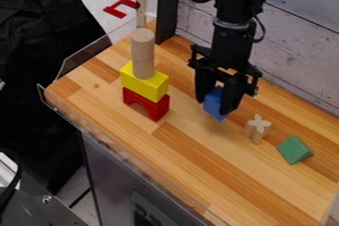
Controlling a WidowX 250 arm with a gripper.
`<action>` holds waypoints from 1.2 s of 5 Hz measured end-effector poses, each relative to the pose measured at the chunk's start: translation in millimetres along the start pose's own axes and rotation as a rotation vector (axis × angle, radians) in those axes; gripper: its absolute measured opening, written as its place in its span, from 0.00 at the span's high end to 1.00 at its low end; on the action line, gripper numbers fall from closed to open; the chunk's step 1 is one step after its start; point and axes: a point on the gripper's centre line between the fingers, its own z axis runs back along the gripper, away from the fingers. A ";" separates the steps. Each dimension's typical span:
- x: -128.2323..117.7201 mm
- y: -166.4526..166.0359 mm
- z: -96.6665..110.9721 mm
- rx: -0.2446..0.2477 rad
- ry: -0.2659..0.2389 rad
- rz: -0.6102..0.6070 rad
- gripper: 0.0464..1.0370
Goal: Remove the blue cube off of the cylinder and put it in the middle of the table
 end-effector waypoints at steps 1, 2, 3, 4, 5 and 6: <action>8.4 2.7 -1.6 0.007 -0.002 -0.001 0.48; 14.7 5.0 0.3 0.009 -0.011 0.005 0.48; 17.4 10.7 -1.5 0.004 -0.005 0.018 0.48; 17.9 11.7 -6.3 -0.003 0.009 0.020 0.48; 20.3 13.1 -10.3 -0.007 0.015 0.023 0.41; 23.4 13.3 -6.7 -0.007 0.022 0.025 0.11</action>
